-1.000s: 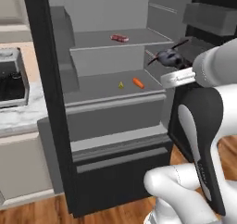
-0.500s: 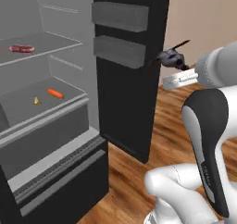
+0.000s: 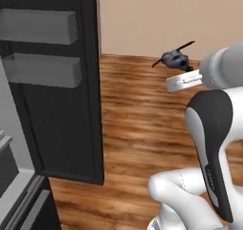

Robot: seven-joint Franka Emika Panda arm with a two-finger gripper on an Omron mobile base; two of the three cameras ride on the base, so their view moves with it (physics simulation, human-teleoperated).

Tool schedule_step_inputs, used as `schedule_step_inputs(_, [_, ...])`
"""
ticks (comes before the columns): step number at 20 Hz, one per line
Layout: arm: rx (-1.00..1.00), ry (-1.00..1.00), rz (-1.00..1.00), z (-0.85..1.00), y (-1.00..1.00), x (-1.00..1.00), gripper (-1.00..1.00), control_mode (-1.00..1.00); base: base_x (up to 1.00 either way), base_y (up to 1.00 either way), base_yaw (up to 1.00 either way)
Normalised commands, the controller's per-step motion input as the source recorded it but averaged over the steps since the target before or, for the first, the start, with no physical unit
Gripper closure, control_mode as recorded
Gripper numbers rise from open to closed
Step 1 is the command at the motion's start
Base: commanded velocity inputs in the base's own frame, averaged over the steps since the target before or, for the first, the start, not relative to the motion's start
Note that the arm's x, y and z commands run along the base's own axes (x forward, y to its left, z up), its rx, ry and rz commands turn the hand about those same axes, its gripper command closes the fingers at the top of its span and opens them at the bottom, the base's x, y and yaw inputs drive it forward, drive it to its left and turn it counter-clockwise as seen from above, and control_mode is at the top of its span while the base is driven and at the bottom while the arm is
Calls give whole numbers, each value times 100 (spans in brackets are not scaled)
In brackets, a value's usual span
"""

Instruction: Gather the lemon wedge and carrot from the fridge and place them on a tray on the dining counter. Then gather the steak and fish from the fridge and place them on the other tray.

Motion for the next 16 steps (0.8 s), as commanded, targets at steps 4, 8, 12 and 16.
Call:
schedule_step_inputs(4, [0,0,0,0,0,0,100,100,1,-16,-78])
schedule_step_inputs(8, [0,0,0,0,0,0,100,100,21,-46,-70])
schedule_step_inputs(12, [0,0,0,0,0,0,100,100,84,-60,-41])
schedule_step_inputs(16, [0,0,0,0,0,0,100,100,100,-3,-18])
